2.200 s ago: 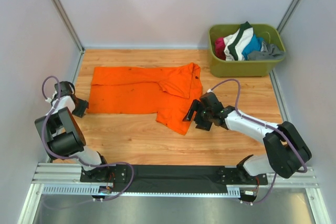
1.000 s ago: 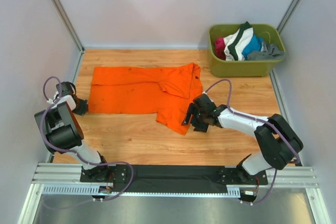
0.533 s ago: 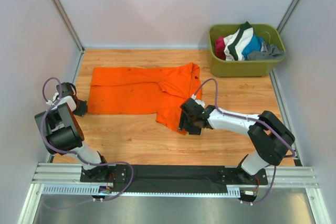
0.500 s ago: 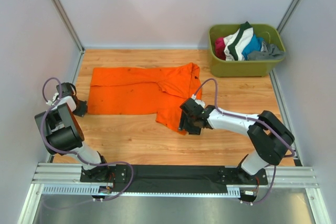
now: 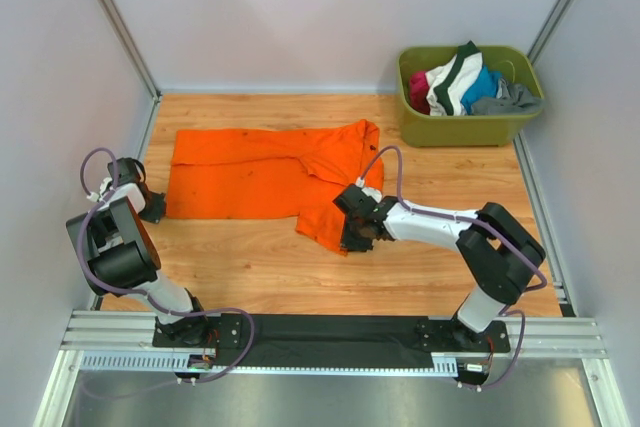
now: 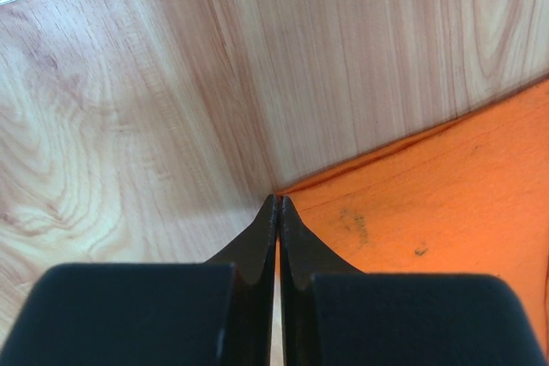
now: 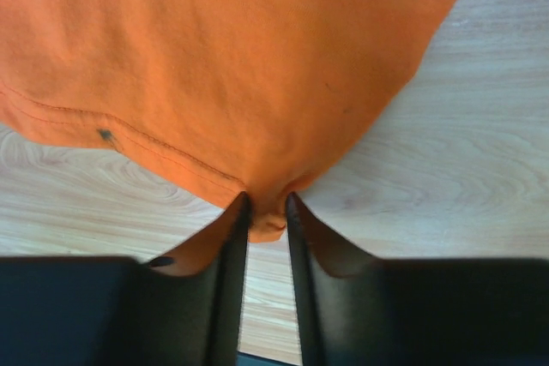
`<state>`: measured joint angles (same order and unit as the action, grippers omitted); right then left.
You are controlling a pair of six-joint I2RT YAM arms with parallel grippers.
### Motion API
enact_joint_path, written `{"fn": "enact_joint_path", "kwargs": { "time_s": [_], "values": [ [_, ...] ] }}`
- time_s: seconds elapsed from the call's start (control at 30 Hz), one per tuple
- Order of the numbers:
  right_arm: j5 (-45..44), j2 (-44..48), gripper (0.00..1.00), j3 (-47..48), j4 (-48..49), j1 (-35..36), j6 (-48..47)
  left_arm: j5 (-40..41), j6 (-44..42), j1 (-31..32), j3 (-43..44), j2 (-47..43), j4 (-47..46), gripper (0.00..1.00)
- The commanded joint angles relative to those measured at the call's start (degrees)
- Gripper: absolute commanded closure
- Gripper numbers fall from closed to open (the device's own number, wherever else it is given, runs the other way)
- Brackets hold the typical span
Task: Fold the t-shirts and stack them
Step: Fold the tshirt
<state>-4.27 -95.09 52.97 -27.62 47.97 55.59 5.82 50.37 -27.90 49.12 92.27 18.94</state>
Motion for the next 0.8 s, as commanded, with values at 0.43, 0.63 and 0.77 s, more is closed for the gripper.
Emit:
{"fn": "enact_joint_path", "kwargs": {
  "time_s": [0.43, 0.63, 0.77],
  "values": [
    [-4.8, 9.5, 1.00, 5.8, -12.8, -1.7, -6.7, 4.5, -1.6, -0.5, 3.2, -4.7, 5.2, 1.00],
    [-4.3, 11.5, 1.00, 7.8, -14.5, -1.9, -7.4, 4.9, -1.8, -0.5, 4.0, -6.0, 6.3, 1.00],
    [-4.1, 11.9, 1.00, 8.6, -14.7, -1.9, -7.1, 5.8, -1.3, -0.4, 3.3, -7.5, 6.7, 1.00]
  ]
}}
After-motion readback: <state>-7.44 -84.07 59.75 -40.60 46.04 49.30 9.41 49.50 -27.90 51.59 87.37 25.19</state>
